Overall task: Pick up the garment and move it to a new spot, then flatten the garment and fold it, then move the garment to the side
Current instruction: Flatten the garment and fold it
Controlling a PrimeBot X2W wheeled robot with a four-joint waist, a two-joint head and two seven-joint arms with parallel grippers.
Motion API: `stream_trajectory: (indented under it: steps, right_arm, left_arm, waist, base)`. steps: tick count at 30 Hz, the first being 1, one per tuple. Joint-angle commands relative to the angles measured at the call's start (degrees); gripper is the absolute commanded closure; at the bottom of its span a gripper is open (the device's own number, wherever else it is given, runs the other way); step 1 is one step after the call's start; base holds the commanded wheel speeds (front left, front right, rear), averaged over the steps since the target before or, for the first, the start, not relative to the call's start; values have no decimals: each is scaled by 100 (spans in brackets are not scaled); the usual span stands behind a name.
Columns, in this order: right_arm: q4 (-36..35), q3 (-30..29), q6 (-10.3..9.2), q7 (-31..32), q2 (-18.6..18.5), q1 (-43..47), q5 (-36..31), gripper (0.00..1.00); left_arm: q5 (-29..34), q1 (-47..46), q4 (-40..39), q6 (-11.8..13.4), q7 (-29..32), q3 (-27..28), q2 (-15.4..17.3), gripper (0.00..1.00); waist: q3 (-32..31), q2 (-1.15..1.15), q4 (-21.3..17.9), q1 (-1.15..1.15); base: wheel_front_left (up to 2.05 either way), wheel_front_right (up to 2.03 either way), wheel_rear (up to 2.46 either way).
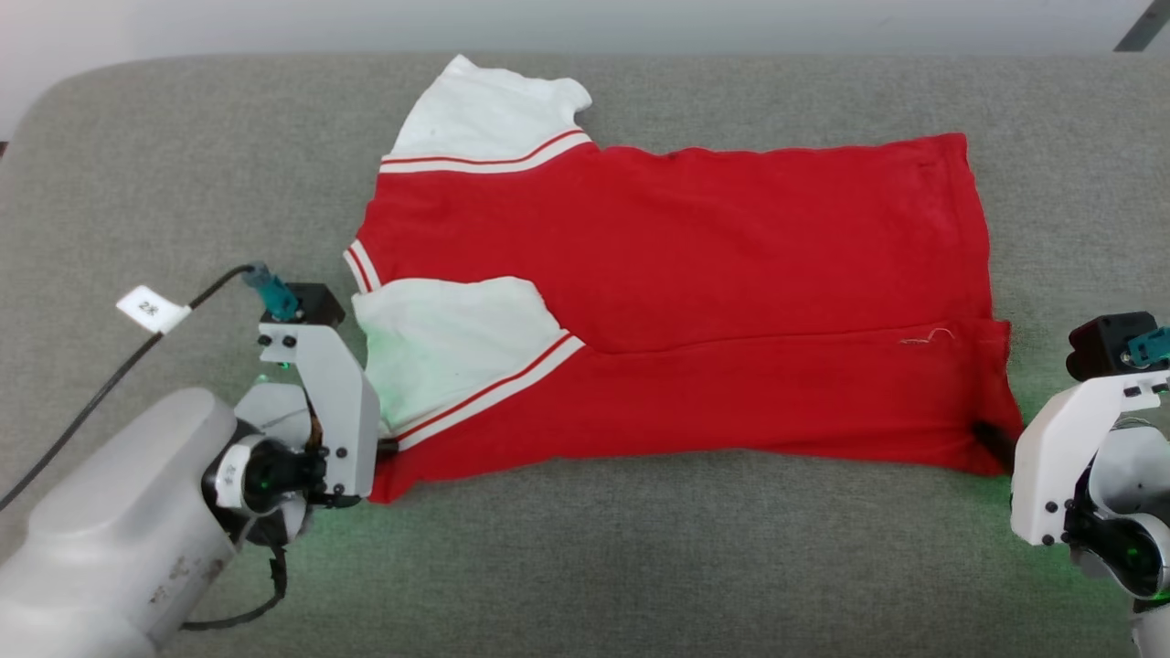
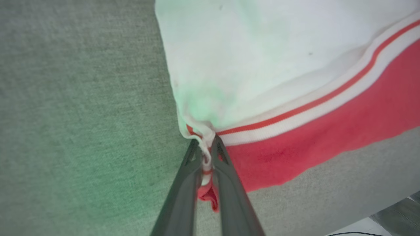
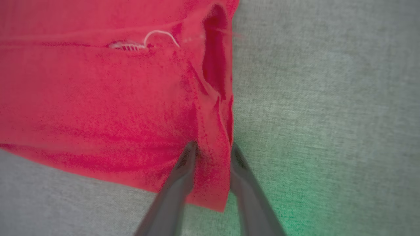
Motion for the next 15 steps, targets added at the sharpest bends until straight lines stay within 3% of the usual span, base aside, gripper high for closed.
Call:
stream_trajectory:
  steps: [1, 6, 15]
  right_arm:
    - [281, 100, 2, 188, 57, 198, -11, 100]
    - [216, -23, -2, 244, -46, 80, 13, 100]
    - [-225, -92, -2, 564, -329, 75, 124, 100]
  left_arm:
    - [22, 163, 140, -20, -14, -133, -132, 100]
    - [-56, 153, 191, -21, 66, -79, -57, 100]
    - [-58, 89, -141, 171, 243, 26, 356, 100]
  waist:
    - [-19, -1, 31, 0]
    - [-90, -1, 57, 0]
    - [-228, -1, 66, 0]
  base:
    - [0, 0, 0]
    - [0, 0, 0]
    - [0, 0, 0]
